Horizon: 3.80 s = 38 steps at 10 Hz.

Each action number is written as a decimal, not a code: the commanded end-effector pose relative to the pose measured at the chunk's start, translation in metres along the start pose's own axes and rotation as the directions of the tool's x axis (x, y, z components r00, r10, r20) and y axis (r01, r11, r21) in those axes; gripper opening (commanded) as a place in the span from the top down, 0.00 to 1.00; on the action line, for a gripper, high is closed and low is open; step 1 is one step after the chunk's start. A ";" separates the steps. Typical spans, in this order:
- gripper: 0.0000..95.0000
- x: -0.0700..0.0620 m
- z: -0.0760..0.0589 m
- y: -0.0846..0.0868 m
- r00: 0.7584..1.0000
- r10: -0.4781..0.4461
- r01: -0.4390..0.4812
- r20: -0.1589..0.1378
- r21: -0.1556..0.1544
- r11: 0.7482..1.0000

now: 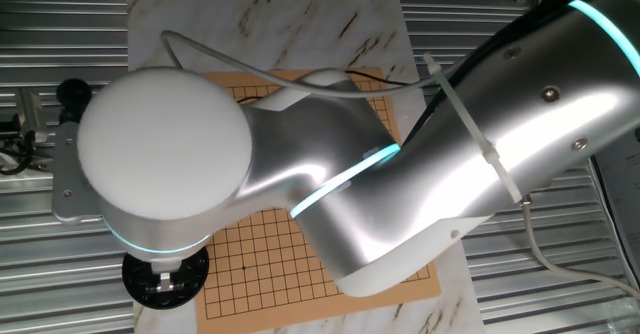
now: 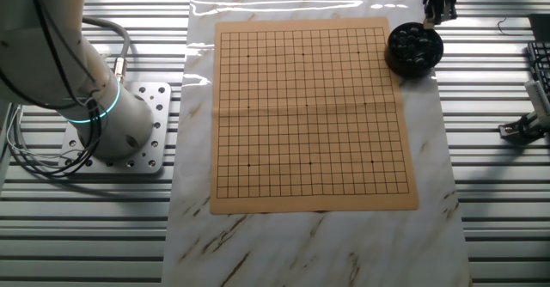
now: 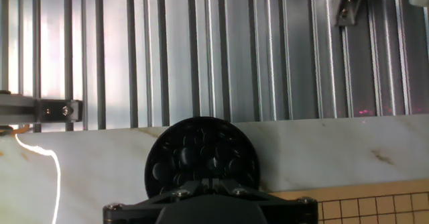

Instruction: Play the first move as black on the 3-4 point in the upper right corner of the Go board

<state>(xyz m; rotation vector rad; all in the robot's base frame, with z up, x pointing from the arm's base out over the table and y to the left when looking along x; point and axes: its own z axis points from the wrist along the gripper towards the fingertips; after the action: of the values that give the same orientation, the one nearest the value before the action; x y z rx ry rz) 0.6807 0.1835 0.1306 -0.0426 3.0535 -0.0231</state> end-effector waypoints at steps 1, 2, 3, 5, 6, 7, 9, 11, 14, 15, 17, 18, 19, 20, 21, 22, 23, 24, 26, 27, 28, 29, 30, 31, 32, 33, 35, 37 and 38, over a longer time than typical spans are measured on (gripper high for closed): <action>1.00 0.000 0.000 0.001 0.996 -0.087 0.087 -0.023 0.000 0.996; 1.00 0.000 0.000 0.001 0.992 -0.121 0.121 -0.028 -0.003 0.993; 1.00 0.000 0.000 0.001 0.989 -0.141 0.141 -0.036 -0.003 0.990; 1.00 0.000 0.000 0.001 0.989 -0.140 0.139 -0.041 -0.012 0.990; 1.00 0.000 0.000 0.001 0.991 -0.130 0.129 -0.040 -0.028 0.991; 1.00 0.000 0.000 0.001 0.991 -0.126 0.124 -0.045 -0.032 0.992; 1.00 0.000 0.000 0.001 0.992 -0.115 0.113 -0.051 -0.043 0.993; 1.00 0.000 0.000 0.001 0.995 -0.091 0.088 -0.042 -0.053 0.995; 1.00 0.000 0.000 0.001 0.995 -0.090 0.087 -0.036 -0.056 0.995; 1.00 0.000 0.000 0.001 0.995 -0.092 0.090 -0.029 -0.056 0.994; 1.00 -0.001 0.001 0.001 0.995 -0.096 0.095 -0.021 -0.056 0.994; 1.00 -0.003 0.002 0.002 0.995 -0.100 0.098 -0.020 -0.053 0.994; 1.00 -0.004 0.003 0.003 0.995 -0.098 0.097 -0.020 -0.051 0.994; 1.00 -0.006 0.004 0.004 0.995 -0.093 0.092 -0.020 -0.047 0.995; 1.00 -0.008 0.005 0.004 0.995 -0.092 0.091 -0.021 -0.044 0.995; 1.00 -0.011 0.007 0.006 0.996 -0.092 0.091 -0.021 -0.045 0.995; 1.00 -0.012 0.008 0.007 0.995 -0.095 0.094 -0.019 -0.047 0.994; 1.00 -0.013 0.008 0.008 0.995 -0.093 0.092 -0.019 -0.049 0.995; 1.00 -0.014 0.009 0.010 0.996 -0.087 0.086 -0.020 -0.046 0.995; 1.00 -0.014 0.011 0.011 0.996 -0.085 0.084 -0.018 -0.046 0.995; 1.00 -0.014 0.014 0.013 0.996 -0.082 0.081 -0.017 -0.046 0.996; 1.00 -0.015 0.016 0.015 0.997 -0.082 0.081 -0.016 -0.047 0.996; 1.00 -0.016 0.017 0.017 0.996 -0.083 0.082 -0.015 -0.047 0.996; 1.00 -0.017 0.018 0.018 0.996 -0.084 0.083 -0.017 -0.042 0.996; 1.00 -0.018 0.020 0.020 0.997 -0.081 0.080 -0.017 -0.043 0.996; 1.00 -0.019 0.021 0.021 0.997 -0.080 0.079 -0.017 -0.040 0.996; 1.00 -0.020 0.025 0.025 0.997 -0.076 0.076 -0.013 -0.040 0.996; 1.00 -0.019 0.029 0.027 0.997 -0.074 0.074 -0.013 -0.041 0.996; 1.00 -0.018 0.029 0.028 0.997 -0.075 0.074 -0.015 -0.040 0.996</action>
<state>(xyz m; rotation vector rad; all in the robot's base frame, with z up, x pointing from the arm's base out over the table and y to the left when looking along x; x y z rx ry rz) 0.7007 0.2113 0.1015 -0.1571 3.0665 0.0315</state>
